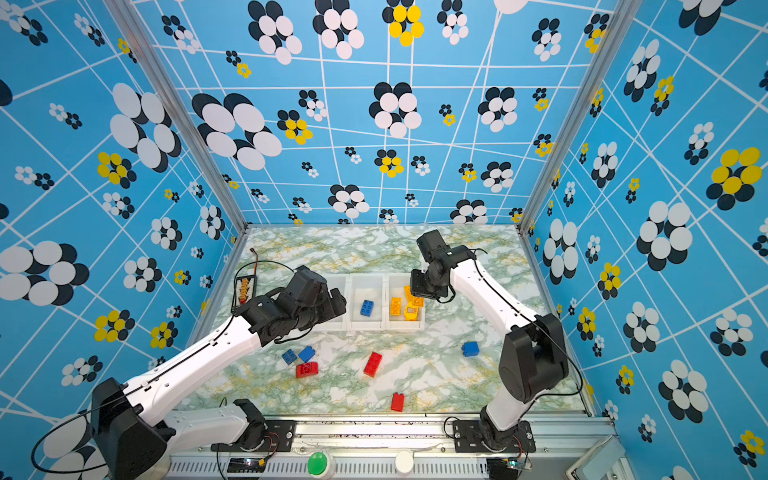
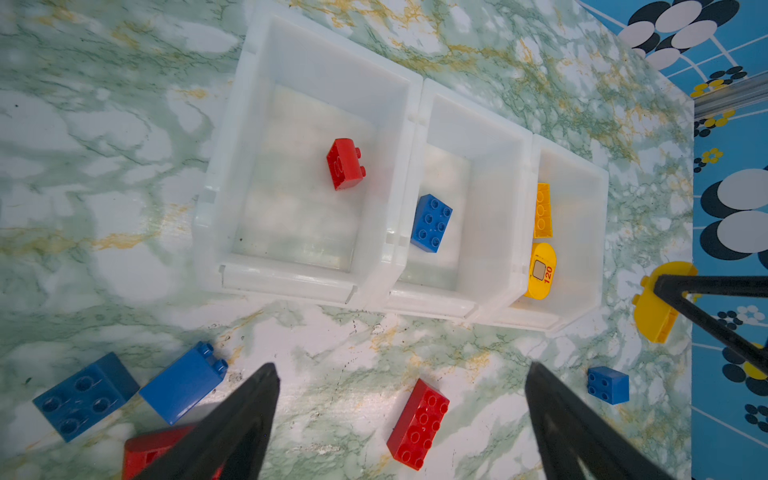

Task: Sort the legos into containers by color
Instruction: 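Drop the yellow brick into the end bin while the left gripper approaches blue bricks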

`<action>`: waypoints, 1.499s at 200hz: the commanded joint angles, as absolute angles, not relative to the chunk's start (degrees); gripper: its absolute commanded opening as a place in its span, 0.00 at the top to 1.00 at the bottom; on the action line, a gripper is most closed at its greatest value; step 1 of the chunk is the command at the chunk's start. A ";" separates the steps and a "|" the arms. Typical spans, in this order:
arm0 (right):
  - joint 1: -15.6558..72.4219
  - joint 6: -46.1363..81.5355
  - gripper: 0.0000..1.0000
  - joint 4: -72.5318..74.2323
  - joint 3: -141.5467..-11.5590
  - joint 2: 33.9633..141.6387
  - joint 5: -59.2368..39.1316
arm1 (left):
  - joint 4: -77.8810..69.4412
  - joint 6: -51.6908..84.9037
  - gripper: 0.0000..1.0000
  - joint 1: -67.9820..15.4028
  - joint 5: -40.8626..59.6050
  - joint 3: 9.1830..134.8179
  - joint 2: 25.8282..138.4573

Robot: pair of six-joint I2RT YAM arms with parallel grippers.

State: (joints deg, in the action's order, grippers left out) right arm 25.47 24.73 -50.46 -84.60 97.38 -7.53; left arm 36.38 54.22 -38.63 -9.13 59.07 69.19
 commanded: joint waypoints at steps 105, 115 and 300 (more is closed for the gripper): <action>26.72 17.38 0.64 -52.11 -97.50 115.48 -6.31 | 44.66 59.17 0.06 -38.09 -15.73 54.01 58.94; 26.72 17.36 0.59 -52.25 -97.56 115.34 -6.33 | 44.98 59.35 0.06 -38.15 -15.82 53.75 58.67; 26.72 18.47 0.36 -53.88 -92.92 105.82 -5.47 | 50.81 59.53 0.08 -38.03 -15.64 51.85 60.29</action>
